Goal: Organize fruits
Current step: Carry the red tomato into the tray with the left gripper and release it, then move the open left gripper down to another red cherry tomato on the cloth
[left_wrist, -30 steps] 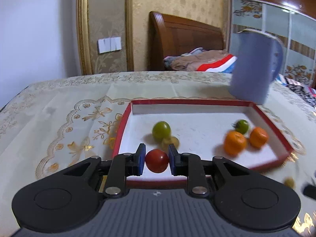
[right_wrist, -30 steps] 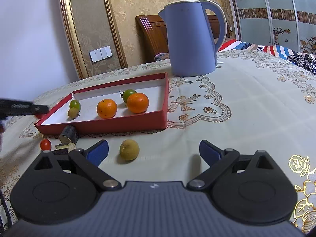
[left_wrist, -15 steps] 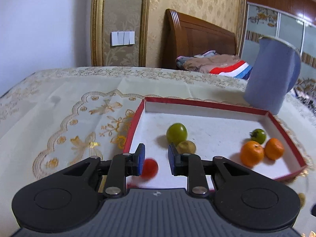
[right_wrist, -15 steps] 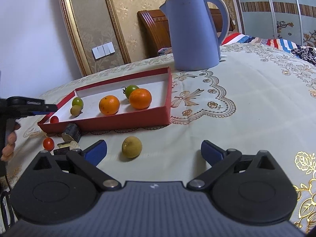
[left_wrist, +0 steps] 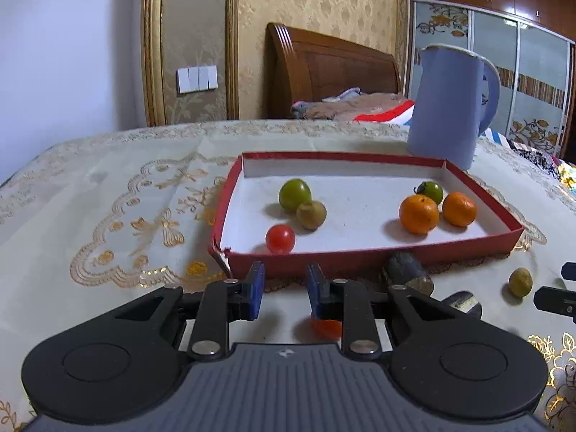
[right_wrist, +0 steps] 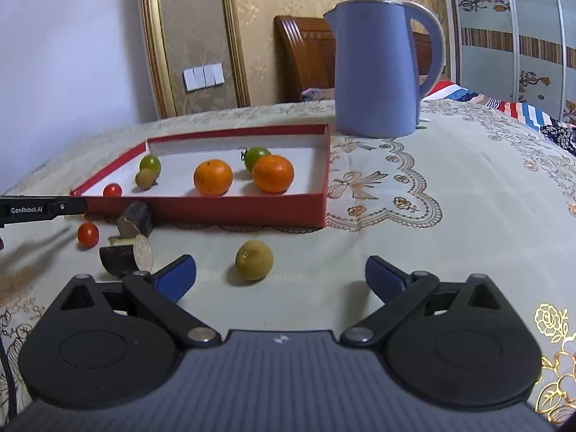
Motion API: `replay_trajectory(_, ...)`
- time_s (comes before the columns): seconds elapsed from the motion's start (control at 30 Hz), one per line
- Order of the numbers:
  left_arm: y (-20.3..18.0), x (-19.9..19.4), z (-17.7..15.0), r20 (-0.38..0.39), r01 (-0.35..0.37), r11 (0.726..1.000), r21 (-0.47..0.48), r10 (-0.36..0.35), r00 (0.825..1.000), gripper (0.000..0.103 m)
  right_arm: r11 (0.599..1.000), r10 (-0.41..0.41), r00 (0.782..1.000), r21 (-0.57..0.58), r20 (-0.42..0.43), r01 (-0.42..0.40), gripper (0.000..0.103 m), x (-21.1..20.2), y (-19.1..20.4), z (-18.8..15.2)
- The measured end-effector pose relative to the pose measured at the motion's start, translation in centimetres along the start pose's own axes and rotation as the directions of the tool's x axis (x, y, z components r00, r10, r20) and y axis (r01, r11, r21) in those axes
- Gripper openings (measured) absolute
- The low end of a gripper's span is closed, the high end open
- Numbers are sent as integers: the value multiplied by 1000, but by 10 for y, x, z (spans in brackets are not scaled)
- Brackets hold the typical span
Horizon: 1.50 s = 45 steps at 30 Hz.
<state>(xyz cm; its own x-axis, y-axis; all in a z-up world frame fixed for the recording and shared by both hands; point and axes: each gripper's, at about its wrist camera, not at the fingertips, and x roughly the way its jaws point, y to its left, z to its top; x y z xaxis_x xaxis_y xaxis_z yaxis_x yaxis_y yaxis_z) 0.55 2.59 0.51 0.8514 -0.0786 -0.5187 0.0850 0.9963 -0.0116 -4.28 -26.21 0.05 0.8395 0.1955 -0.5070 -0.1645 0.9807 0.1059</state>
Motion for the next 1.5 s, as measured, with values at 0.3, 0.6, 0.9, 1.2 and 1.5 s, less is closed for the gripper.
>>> replay_trajectory(0.3, -8, 0, -5, -11, 24, 999, 36, -24, 1000, 25, 1000, 9, 1000, 14, -26, -8, 102, 4, -2, 0)
replay_trajectory(0.6, -1, -16, -4, 70, 97, 995, -29, -95, 993, 68, 1000, 15, 999, 26, -31, -15, 103, 5, -4, -1)
replay_trajectory(0.9, -18, -7, -11, 24, 40, 996, 75, -42, 999, 68, 999, 18, 999, 32, -29, -17, 103, 5, -5, -1)
replay_trajectory(1.2, -22, -6, -17, 7, 9, 994, 105, -9, 1000, 67, 999, 14, 1000, 30, -26, -13, 103, 5, -5, -1)
replay_trajectory(1.5, -21, 7, -18, -71, 1, 995, 102, 6, 997, 37, 999, -14, 1000, 40, -27, 15, 103, 6, -6, 1)
